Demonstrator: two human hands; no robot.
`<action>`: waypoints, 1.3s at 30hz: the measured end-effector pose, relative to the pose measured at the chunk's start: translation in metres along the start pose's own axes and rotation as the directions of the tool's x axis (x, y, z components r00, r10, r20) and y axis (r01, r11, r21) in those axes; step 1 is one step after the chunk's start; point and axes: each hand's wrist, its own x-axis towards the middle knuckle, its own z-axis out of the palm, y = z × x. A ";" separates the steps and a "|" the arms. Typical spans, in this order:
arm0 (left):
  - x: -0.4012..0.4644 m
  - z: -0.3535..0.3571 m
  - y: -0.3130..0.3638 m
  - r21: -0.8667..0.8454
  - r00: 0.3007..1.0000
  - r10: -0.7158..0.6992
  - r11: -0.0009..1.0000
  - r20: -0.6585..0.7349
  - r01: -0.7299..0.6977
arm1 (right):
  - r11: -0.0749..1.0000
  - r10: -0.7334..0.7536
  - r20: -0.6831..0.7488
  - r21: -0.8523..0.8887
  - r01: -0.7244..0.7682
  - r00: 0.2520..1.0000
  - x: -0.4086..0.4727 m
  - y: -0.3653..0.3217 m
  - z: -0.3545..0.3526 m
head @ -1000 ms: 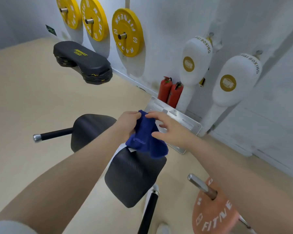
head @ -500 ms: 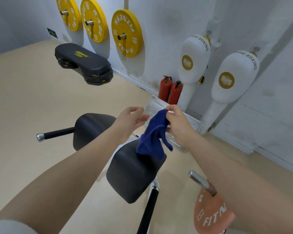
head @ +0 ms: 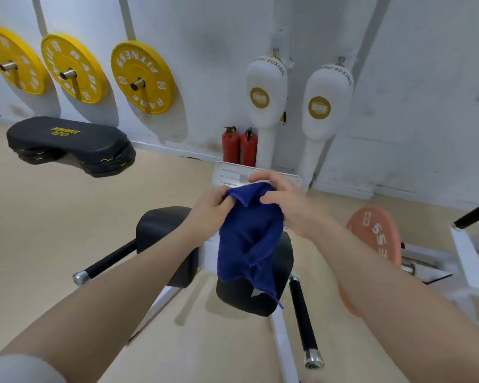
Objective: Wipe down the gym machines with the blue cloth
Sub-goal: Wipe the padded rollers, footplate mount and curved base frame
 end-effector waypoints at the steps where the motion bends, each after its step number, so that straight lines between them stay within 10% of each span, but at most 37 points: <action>1: -0.007 -0.005 0.000 0.034 1.000 0.003 0.999 -0.016 -0.003 | 0.973 -0.038 -0.013 -0.226 0.034 0.999 -0.005 0.002 0.009; 4: -0.027 -0.013 0.002 0.095 0.998 0.056 0.994 0.004 -0.056 | 0.907 -0.149 -0.110 -0.411 0.092 0.983 -0.018 -0.003 0.034; 8: -0.043 -0.030 -0.005 0.067 0.996 0.052 0.996 0.071 -0.057 | 1.000 0.011 -0.261 -0.003 -0.012 0.965 -0.024 -0.012 0.060; 12: -0.061 -0.033 -0.039 0.172 0.918 -0.153 0.980 0.365 0.095 | 0.868 0.157 -0.224 0.495 -0.027 0.962 -0.029 -0.022 0.061; 19: -0.068 -0.007 -0.078 0.107 0.896 -0.359 0.933 0.260 0.343 | 0.760 0.286 -0.352 0.650 0.013 0.891 -0.042 -0.015 0.037; 22: -0.061 -0.002 -0.060 -0.171 0.903 -0.407 0.888 0.136 0.426 | 0.801 0.287 -0.448 0.597 0.044 0.847 -0.048 -0.004 0.022; 28: -0.041 0.014 -0.004 -0.548 0.823 -0.426 0.614 0.376 0.568 | 0.968 0.220 -0.635 0.235 -0.086 0.741 -0.077 0.026 0.017; 39: -0.069 0.107 0.039 -0.397 0.860 -0.124 0.848 0.495 0.351 | 0.996 -0.033 -0.689 -0.087 -0.038 0.724 -0.172 0.033 0.022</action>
